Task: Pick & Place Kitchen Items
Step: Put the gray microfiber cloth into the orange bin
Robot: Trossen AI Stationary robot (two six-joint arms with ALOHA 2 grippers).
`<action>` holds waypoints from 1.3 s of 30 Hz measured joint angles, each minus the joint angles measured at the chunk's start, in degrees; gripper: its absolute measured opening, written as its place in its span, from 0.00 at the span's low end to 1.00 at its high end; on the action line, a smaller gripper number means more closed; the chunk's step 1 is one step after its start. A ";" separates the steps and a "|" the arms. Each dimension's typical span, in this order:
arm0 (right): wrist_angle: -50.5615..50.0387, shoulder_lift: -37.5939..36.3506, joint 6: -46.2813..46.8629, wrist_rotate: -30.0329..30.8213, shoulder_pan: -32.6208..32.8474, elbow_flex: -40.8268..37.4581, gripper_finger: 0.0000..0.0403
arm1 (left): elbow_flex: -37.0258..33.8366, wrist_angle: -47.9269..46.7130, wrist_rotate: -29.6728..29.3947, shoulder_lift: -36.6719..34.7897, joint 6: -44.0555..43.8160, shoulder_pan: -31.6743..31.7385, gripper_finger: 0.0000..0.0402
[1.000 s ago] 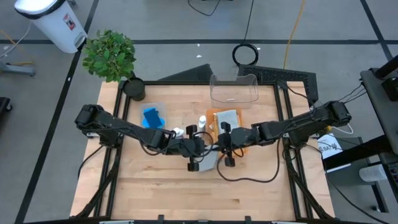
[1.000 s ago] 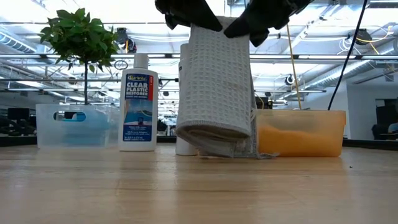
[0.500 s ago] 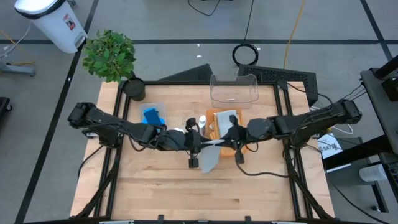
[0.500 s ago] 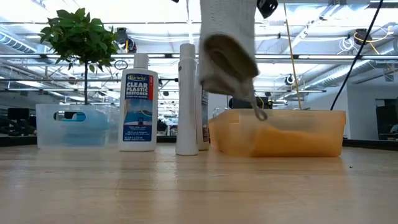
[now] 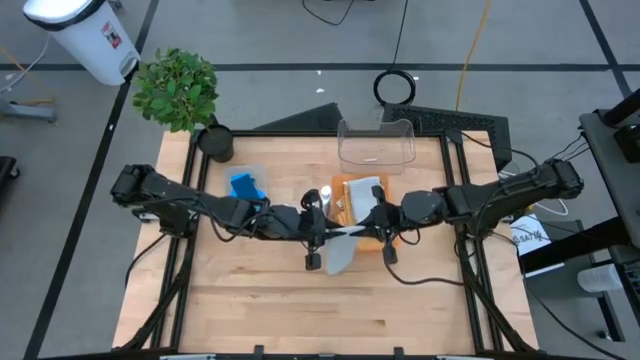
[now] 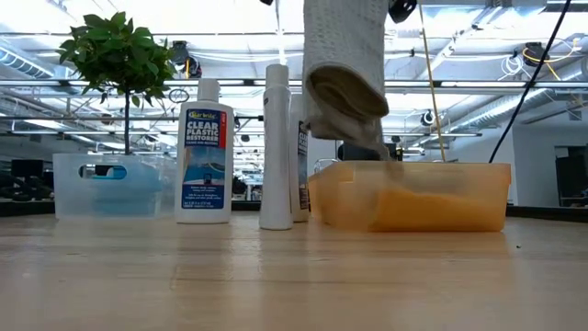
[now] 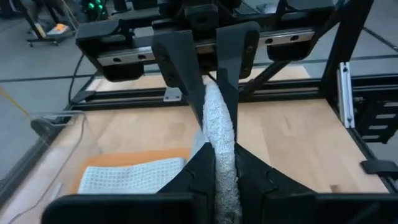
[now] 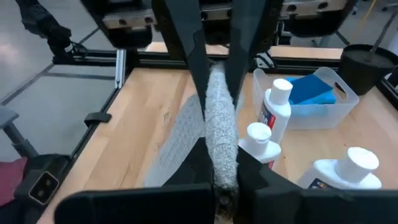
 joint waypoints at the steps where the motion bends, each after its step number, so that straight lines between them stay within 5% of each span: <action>1: -0.23 0.04 -0.03 0.01 0.00 0.00 0.00 | 0.00 0.12 0.00 -0.01 -0.05 0.06 0.11; 11: -2.27 -0.24 -0.23 -0.08 0.02 -0.20 0.00 | -0.11 -1.47 1.29 -1.78 -0.99 0.07 0.54; 16: -4.87 -3.33 -1.55 0.05 -1.01 -0.09 0.00 | -0.07 -5.64 3.06 -5.97 -0.52 -0.61 0.67; 30: -14.99 -11.11 -0.92 -0.59 -8.08 -0.07 0.00 | -12.68 -2.62 1.38 -18.21 -0.03 1.53 0.70; 39: -15.95 -12.40 4.23 -14.76 -10.73 -0.07 0.00 | -24.18 4.48 1.30 -24.71 -0.85 4.07 0.70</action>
